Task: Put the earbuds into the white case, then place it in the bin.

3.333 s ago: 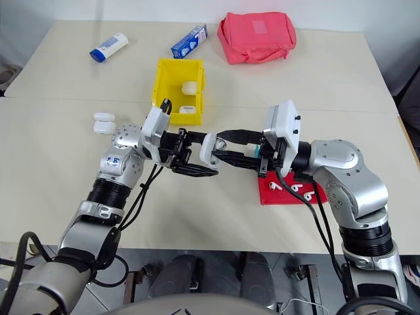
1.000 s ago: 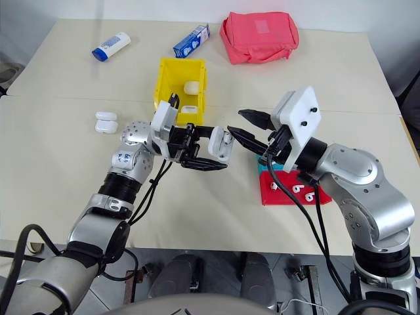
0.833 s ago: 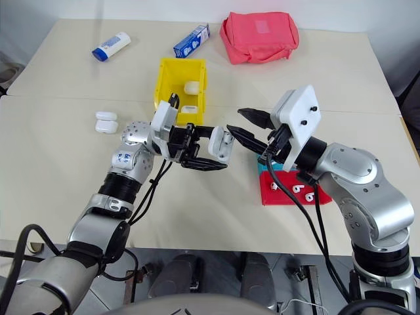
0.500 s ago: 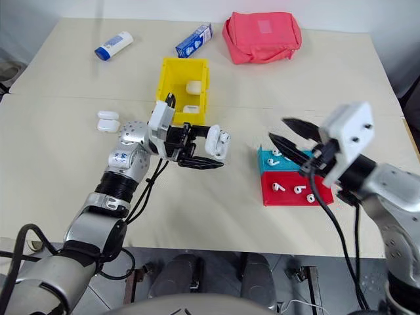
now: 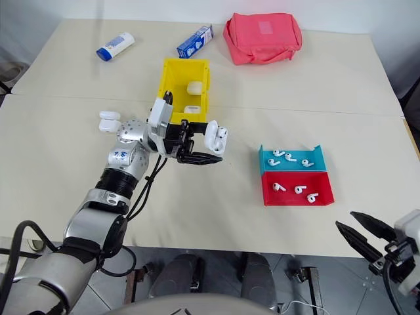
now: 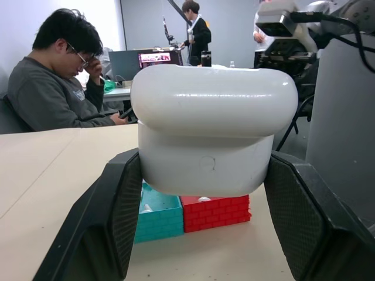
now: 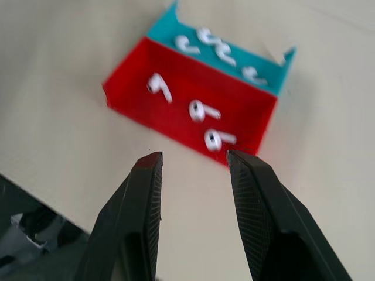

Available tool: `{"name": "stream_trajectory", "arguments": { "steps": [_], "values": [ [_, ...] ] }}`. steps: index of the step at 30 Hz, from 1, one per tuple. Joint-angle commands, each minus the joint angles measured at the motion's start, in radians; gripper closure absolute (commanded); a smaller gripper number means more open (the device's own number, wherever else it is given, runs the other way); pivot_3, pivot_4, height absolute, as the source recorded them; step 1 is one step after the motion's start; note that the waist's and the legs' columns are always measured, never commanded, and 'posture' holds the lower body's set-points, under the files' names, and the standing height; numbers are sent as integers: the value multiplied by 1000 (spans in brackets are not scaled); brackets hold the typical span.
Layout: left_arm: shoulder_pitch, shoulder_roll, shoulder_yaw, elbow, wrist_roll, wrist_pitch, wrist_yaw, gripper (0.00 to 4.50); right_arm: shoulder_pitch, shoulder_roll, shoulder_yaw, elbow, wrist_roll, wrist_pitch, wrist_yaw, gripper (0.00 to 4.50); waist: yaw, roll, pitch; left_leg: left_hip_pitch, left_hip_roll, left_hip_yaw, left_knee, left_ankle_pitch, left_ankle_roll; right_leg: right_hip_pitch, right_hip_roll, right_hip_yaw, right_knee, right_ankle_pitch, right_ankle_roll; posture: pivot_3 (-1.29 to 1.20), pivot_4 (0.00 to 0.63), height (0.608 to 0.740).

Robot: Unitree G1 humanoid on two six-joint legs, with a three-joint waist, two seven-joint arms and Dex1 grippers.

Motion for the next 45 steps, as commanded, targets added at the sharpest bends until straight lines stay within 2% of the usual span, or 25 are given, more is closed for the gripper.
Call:
{"name": "stream_trajectory", "arguments": {
  "steps": [1,3,9,13,17,23,26,29,34,37,41,45],
  "values": [
    [-23,-5,11,-8,-1,-17,-107,1737,-28,-38,-15,2,12,-13,-25,2516,0,0,0,0,0,0,0,0,0,0,0,0,0,0,0,0,150,740],
    [-24,-5,11,-6,0,-19,-106,1737,-63,-66,-5,11,14,-1,-51,2100,0,0,0,0,0,0,0,0,0,0,0,0,-1,0,0,0,150,740],
    [-7,-1,15,-28,-1,-22,-93,1737,-259,-229,91,44,33,74,-130,130,2,0,0,0,0,1,0,1,-1,0,0,1,-1,0,0,0,150,740],
    [17,1,16,-68,-6,-16,-77,1737,-440,-357,234,101,13,109,-157,56,1,0,0,0,0,1,0,3,-3,0,0,0,0,0,-1,0,150,740],
    [39,1,16,-107,-10,-6,-63,1737,-611,-439,379,172,-19,130,-176,56,2,0,0,0,0,1,0,3,-4,0,0,0,-1,1,-1,0,150,740],
    [80,-2,16,-169,-13,8,-38,1737,-964,-564,733,389,-92,328,-223,56,-3,0,0,-2,-1,0,1,5,-3,-1,-2,-1,-2,2,-2,0,150,740],
    [99,-10,12,-197,-12,12,-30,1737,-1133,-574,896,492,-161,398,-217,690,-6,1,0,-5,-2,-1,1,6,-3,-2,-3,-3,-3,3,-2,0,150,740],
    [114,-14,10,-224,-14,21,-23,1737,-1267,-564,1014,555,-208,417,-167,1667,-15,3,-1,-9,-3,-2,1,9,-4,-6,-3,-4,-3,4,-2,0,150,740],
    [132,-19,11,-249,-13,30,-17,1737,-1439,-535,1179,670,-291,421,-79,1667,-24,3,-1,-9,-3,-3,1,11,-5,-5,-2,-4,-3,4,-1,0,150,740],
    [140,-21,13,-261,-11,33,-10,1737,-1487,-515,1224,716,-334,411,-51,2520,-25,3,-1,-9,-3,-3,1,11,-5,-5,-2,-4,-3,4,-1,0,150,740],
    [148,-21,16,-272,-10,35,-4,1737,-1537,-504,1287,754,-382,403,20,2520,-25,3,-1,-9,-3,-3,2,11,-5,-5,-2,-4,-3,4,-1,0,150,740],
    [163,-20,17,-290,-11,39,4,1737,-1599,-489,1392,827,-469,306,137,2520,-29,3,-1,-9,-3,-2,2,11,-5,-5,-2,-4,-2,5,0,0,150,740]
  ]
}}
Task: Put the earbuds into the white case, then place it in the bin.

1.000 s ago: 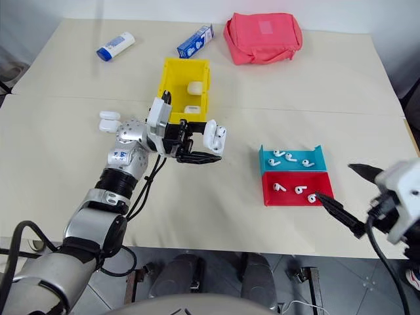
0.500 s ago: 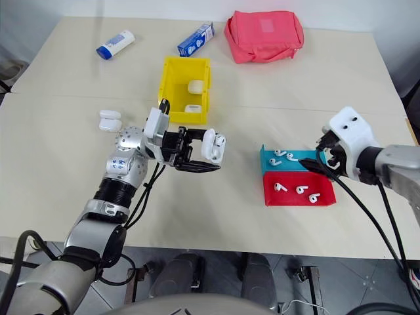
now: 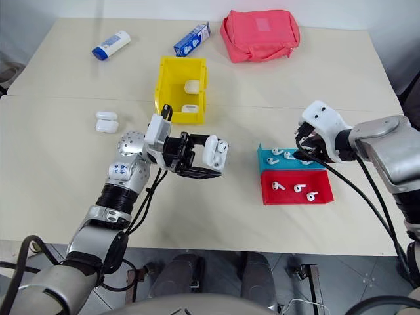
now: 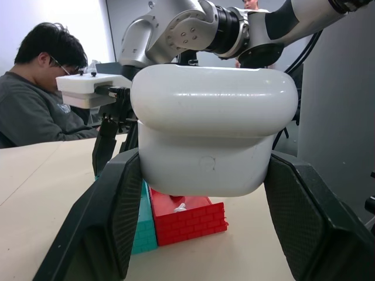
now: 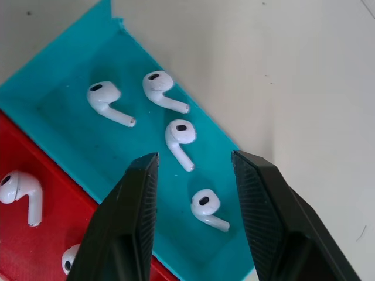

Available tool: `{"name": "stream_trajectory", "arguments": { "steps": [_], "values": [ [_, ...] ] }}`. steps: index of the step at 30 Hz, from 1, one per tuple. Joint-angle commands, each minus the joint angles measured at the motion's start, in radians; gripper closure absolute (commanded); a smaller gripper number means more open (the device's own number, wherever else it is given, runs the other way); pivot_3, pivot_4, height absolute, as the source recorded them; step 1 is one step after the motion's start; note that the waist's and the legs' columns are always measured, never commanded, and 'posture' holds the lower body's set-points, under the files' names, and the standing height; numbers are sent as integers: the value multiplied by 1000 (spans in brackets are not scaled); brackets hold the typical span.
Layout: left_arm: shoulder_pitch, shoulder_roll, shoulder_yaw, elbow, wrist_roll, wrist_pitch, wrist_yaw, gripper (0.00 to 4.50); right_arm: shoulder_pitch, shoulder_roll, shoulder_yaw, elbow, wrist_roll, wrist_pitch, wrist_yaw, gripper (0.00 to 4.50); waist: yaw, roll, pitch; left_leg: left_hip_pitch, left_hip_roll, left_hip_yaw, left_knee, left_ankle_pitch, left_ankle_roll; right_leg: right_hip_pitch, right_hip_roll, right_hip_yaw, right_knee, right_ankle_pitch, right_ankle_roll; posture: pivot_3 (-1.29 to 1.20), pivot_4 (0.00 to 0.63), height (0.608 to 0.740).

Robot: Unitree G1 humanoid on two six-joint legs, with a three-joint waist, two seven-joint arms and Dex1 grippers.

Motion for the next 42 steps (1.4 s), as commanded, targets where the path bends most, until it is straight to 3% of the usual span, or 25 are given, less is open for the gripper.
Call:
{"name": "stream_trajectory", "arguments": {
  "steps": [1,19,41,42],
  "values": [
    [15,0,10,-54,-11,4,2,1737,-40,17,43,41,-84,-72,60,2520,-2,0,0,0,0,0,0,0,0,0,0,0,0,0,0,0,150,740],
    [65,13,14,-132,-15,38,22,1737,-137,171,88,227,-266,-118,163,2520,-20,0,0,0,0,0,0,1,-2,0,1,0,1,0,0,0,150,740],
    [98,28,14,-189,-18,64,45,1737,-138,228,91,277,-357,-128,243,2520,-20,1,0,1,0,1,1,1,-2,0,1,1,3,0,0,0,150,740],
    [97,28,15,-189,-17,64,46,1737,-136,226,94,274,-358,-129,248,2874,-20,1,0,1,0,1,1,1,-2,0,1,1,3,0,0,0,150,740]
  ]
}}
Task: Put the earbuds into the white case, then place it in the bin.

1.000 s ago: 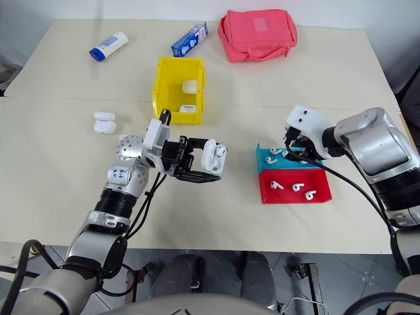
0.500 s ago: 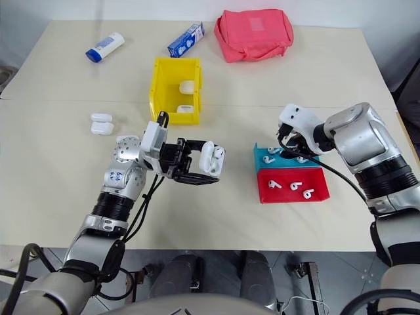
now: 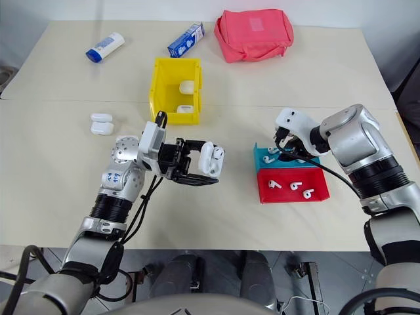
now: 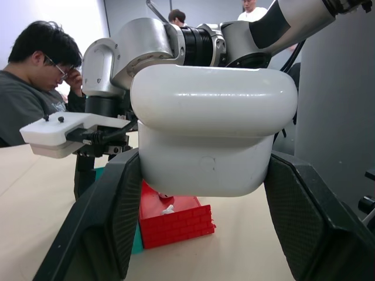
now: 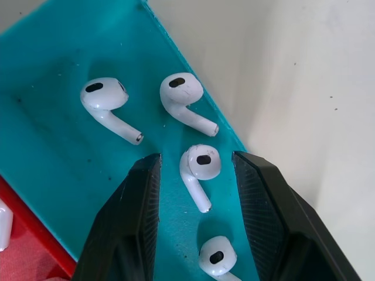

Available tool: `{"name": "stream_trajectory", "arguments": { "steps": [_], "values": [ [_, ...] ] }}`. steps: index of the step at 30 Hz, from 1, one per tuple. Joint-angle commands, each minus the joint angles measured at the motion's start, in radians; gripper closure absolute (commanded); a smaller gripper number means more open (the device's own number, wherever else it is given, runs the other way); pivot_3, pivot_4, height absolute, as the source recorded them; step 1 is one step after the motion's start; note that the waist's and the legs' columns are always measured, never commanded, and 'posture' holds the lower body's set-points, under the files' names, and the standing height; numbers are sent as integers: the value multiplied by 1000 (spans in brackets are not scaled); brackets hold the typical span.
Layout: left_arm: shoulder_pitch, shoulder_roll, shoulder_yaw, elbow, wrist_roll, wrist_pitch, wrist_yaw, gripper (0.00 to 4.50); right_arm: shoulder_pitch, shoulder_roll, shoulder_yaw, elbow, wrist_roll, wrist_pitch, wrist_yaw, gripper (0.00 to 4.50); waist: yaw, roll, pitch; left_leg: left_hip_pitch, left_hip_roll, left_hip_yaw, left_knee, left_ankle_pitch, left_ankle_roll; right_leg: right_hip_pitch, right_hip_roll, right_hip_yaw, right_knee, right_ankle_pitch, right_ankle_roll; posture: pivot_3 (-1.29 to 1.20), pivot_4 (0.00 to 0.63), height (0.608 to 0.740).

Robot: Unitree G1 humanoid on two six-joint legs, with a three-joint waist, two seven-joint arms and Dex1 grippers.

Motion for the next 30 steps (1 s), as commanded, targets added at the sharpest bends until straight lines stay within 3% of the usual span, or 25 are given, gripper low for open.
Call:
{"name": "stream_trajectory", "arguments": {
  "steps": [1,4,8,15,20,25,30],
  "values": [
    [-1,3,10,-37,-17,-1,5,1737,-2,-9,-9,-16,-15,1,15,3055,0,0,0,0,0,0,0,0,0,0,0,0,0,0,0,0,150,740],
    [-3,4,11,-33,-17,-2,5,1737,1,-7,-13,-21,-16,5,15,3971,0,0,0,0,0,0,0,0,0,0,0,0,0,0,0,0,150,740],
    [-12,2,12,-23,-17,-2,5,1737,5,-12,-48,-41,-12,-11,-9,3993,0,0,0,0,0,0,0,0,0,0,0,0,0,0,0,0,150,740],
    [-33,-7,18,8,-25,14,-4,1737,129,1,-355,-262,129,-63,-121,3993,3,0,0,0,0,1,1,0,0,0,0,0,1,0,0,0,150,740],
    [-95,-24,29,84,-27,53,1,1737,415,33,-653,-632,383,-138,-63,3993,16,0,0,0,0,5,1,0,0,3,1,-1,0,0,0,0,150,740],
    [-152,-22,23,157,4,57,-9,1737,508,159,-769,-818,614,-60,-165,3993,14,0,0,3,1,6,2,0,0,4,1,1,2,1,1,0,150,740],
    [-186,-26,20,197,16,56,-14,1737,549,314,-801,-947,890,30,-356,3993,14,-1,0,4,1,1,2,0,0,3,1,3,2,1,1,0,150,740]
  ]
}}
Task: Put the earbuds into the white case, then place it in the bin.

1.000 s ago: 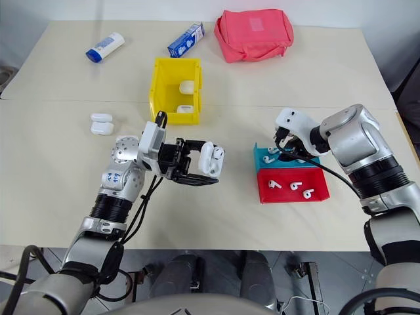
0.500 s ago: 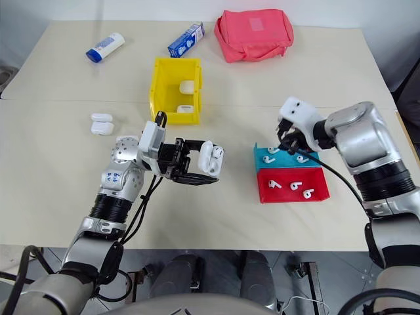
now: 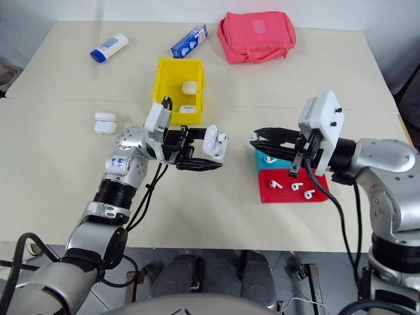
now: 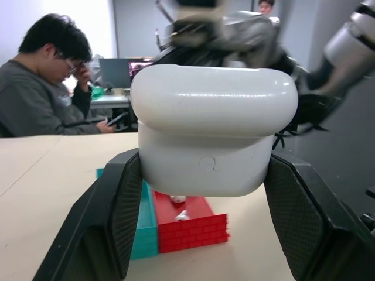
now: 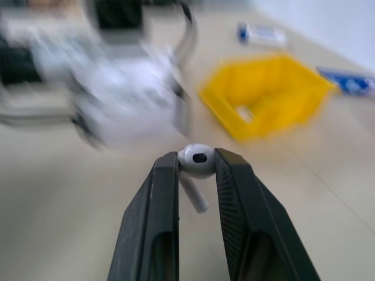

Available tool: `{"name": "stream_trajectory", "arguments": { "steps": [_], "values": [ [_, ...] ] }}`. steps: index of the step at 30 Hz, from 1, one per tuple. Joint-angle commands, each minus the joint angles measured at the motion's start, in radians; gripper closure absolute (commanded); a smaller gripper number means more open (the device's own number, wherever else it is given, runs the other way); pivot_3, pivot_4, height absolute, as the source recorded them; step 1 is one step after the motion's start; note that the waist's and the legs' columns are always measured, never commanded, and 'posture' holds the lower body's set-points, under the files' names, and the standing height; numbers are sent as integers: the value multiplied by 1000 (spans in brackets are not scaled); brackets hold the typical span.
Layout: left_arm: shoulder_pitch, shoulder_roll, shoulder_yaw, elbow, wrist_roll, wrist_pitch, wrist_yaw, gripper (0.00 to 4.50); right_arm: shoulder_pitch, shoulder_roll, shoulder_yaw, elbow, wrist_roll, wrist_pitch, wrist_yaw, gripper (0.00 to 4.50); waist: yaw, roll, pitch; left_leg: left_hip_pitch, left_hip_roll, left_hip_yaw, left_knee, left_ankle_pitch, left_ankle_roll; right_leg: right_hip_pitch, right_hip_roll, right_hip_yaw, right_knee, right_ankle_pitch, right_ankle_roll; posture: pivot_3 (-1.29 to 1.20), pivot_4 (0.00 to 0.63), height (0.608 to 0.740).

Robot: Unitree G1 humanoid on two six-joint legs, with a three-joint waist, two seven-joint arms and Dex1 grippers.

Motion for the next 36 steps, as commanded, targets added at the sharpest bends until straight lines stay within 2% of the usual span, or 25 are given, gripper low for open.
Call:
{"name": "stream_trajectory", "arguments": {
  "steps": [1,6,11,29,36],
  "values": [
    [-37,-6,0,13,10,-7,-11,1737,18,94,-33,-97,214,51,-165,3993,1,0,0,0,0,0,0,0,0,0,0,0,0,0,0,0,150,740],
    [-49,-11,1,31,17,-21,-31,1737,39,154,3,-98,320,52,-314,3993,4,0,0,0,-1,0,0,0,1,0,0,1,1,0,0,0,150,740],
    [-51,-17,-1,25,18,-28,-43,1737,58,172,71,-75,294,-1,-344,3993,1,0,0,0,-1,1,0,0,1,-1,0,2,1,0,-1,0,150,740],
    [-44,-16,10,-28,-12,-14,-61,1737,156,164,213,35,116,-232,-260,3993,-1,0,0,0,-1,3,0,-1,2,-2,3,4,2,-1,-1,0,150,740],
    [-50,-6,14,-24,-19,-20,-61,1737,209,64,257,81,16,-314,-141,3993,-2,0,0,2,-1,5,-1,-1,3,-2,3,6,2,-1,-1,0,150,740]
  ]
}}
